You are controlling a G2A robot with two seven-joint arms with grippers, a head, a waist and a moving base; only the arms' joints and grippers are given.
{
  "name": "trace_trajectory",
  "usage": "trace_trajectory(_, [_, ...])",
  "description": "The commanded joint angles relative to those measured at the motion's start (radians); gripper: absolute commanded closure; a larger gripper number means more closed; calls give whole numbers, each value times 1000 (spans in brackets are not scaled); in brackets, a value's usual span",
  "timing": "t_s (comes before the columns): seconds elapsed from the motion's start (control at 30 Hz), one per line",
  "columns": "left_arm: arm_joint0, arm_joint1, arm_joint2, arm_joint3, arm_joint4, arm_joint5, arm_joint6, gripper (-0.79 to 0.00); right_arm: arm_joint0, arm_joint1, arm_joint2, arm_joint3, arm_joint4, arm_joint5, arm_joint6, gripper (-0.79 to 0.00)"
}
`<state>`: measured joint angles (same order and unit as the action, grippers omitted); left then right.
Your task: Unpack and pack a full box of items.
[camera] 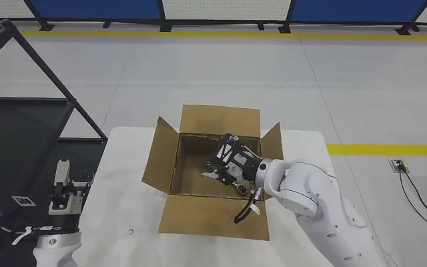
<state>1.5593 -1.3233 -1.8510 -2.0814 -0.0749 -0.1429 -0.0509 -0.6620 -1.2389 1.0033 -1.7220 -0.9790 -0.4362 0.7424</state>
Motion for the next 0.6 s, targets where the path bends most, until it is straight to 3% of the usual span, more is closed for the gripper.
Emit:
trace_trajectory(0.0, [0, 0, 0, 0, -2, 0, -3, -785, 0, 0, 0, 1, 0, -1, 0, -785])
trace_trajectory(0.43, [5, 1, 3, -3, 7, -2, -11, -785, -9, -2, -19, -3, -11, -12, -20, -785])
trace_trajectory(0.57, [6, 1, 5, -2, 9, 0, -15, -785, -41, 7, 35, -71, -27, -6, -66, -785])
